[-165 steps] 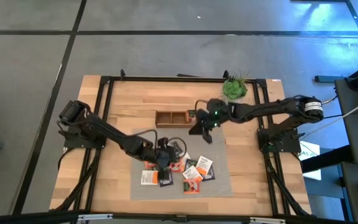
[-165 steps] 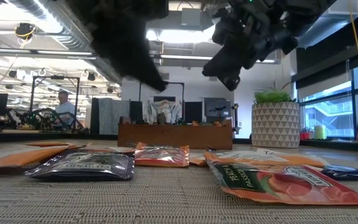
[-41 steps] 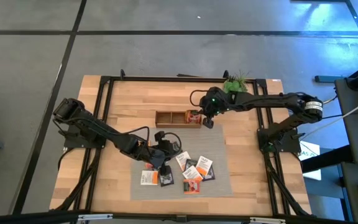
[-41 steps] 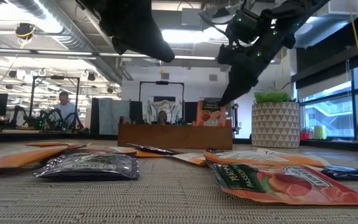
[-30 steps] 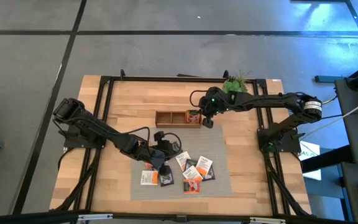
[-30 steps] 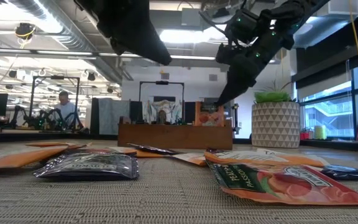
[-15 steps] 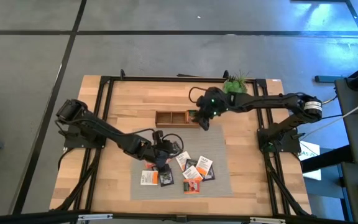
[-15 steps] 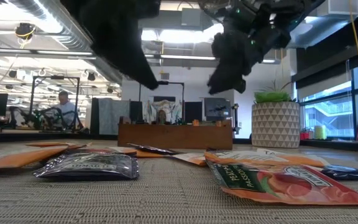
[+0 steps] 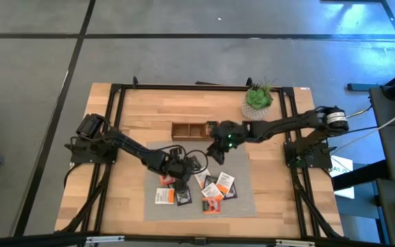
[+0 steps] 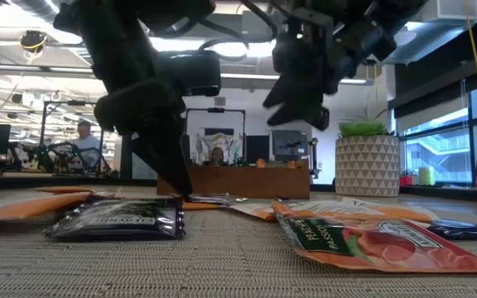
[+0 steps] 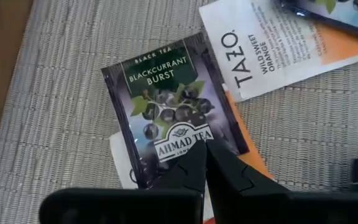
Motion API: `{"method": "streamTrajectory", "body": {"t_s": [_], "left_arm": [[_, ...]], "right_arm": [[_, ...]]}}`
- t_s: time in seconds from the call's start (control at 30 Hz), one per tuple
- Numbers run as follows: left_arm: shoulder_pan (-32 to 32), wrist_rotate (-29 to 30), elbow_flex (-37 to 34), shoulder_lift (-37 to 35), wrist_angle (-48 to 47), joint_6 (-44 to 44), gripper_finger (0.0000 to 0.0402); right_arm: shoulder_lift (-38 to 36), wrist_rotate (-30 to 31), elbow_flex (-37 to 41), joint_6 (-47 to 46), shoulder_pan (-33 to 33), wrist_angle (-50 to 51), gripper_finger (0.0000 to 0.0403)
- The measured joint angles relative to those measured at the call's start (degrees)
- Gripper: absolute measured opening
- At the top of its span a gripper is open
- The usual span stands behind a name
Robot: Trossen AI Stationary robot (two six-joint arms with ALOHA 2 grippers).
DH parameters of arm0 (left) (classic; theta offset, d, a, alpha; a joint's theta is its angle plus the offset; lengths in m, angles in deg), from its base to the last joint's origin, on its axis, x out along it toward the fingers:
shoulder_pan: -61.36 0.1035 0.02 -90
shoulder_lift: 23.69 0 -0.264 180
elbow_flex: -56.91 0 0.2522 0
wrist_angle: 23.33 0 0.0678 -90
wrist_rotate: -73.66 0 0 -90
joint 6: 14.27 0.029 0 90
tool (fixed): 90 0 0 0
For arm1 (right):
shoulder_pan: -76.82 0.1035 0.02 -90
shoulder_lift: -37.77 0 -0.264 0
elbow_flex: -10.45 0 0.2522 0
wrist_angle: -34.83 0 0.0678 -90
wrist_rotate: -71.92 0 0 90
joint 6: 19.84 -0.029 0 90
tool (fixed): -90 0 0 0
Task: Pick & Place Tea
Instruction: Put the blue tea bag into the middle section of the wooden organizer
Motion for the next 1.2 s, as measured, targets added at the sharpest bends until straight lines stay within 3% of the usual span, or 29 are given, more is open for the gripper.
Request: {"method": "streamTrajectory", "body": {"t_s": [0.23,0.5,0.83,1.2], "left_arm": [[0.0,-0.3,0.0,0.2,-0.3,-0.2,0.0008],[-0.1,-0.9,0.1,1.0,0.2,-0.2,0.0005],[-0.3,0.6,0.1,1.5,1.3,-1.2,0.0010],[-1.0,2.2,0.0,1.6,1.4,-3.1,0.0009]], "right_arm": [[8.7,-0.5,0.0,-11.0,0.2,-5.1,0.0157],[14.4,-5.5,0.0,-16.9,1.0,-10.7,0.0157],[18.0,-3.0,-0.6,-20.6,2.4,-12.3,0.0157],[19.2,-5.6,-1.7,-23.3,2.5,-13.7,0.0157]]}}
